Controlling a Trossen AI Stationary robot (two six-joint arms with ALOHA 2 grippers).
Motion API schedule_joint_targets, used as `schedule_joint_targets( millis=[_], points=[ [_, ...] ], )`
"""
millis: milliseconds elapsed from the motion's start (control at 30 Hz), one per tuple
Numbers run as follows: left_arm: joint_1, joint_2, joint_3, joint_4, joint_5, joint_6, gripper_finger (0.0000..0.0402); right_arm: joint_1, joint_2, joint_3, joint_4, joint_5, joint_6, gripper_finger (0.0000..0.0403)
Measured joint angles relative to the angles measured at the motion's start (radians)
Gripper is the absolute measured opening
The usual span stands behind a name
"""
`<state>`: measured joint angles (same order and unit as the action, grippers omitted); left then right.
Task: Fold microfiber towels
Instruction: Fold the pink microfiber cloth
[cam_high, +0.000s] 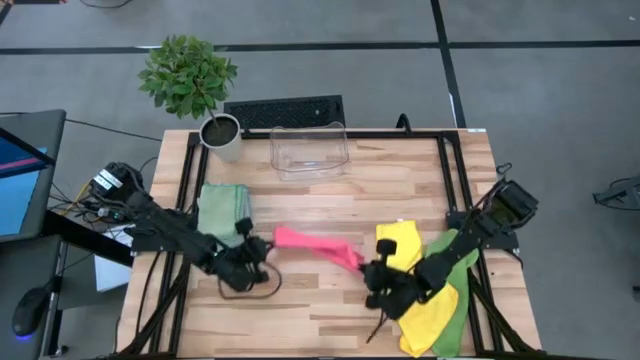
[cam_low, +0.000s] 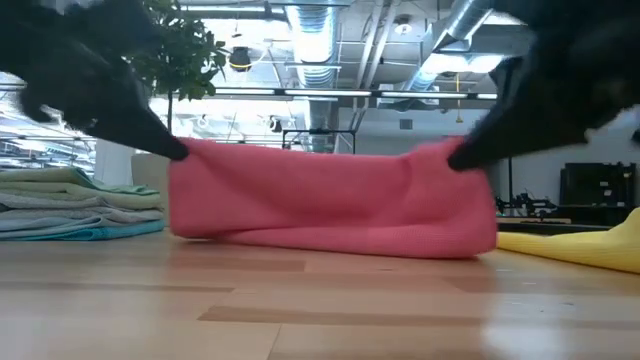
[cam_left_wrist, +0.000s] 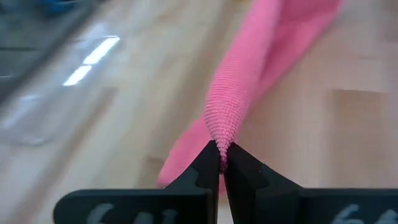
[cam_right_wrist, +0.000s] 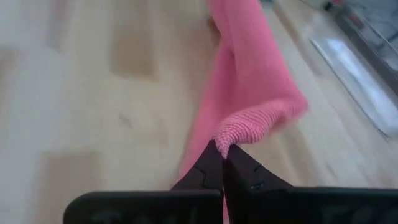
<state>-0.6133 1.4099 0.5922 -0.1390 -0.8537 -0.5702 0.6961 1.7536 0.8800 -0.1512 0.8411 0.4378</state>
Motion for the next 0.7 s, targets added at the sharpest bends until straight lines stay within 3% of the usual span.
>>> schedule_joint_targets(
  millis=[167, 233, 400, 500, 700],
  points=[
    [-0.129, -0.001, 0.000, 0.107, 0.089, 0.024, 0.0004, 0.050, 0.099, 0.161, -0.016, -0.085, -0.067, 0.0018],
    [-0.158, -0.002, 0.000, 0.134, 0.080, 0.055, 0.0004, 0.071, 0.120, 0.222, -0.116, -0.060, -0.085, 0.0018],
    [-0.115, -0.030, 0.047, -0.059, -0.119, 0.092, 0.0004, 0.056, 0.108, 0.314, -0.544, 0.143, -0.019, 0.0015],
    [-0.039, -0.031, 0.055, -0.172, -0.282, 0.163, 0.0004, 0.002, 0.090, 0.330, -0.735, 0.200, 0.007, 0.0015],
    [0.139, -0.032, 0.058, -0.110, -0.574, 0.284, 0.0004, -0.141, 0.101, 0.331, -0.916, 0.354, 0.000, 0.0010]
  ],
)
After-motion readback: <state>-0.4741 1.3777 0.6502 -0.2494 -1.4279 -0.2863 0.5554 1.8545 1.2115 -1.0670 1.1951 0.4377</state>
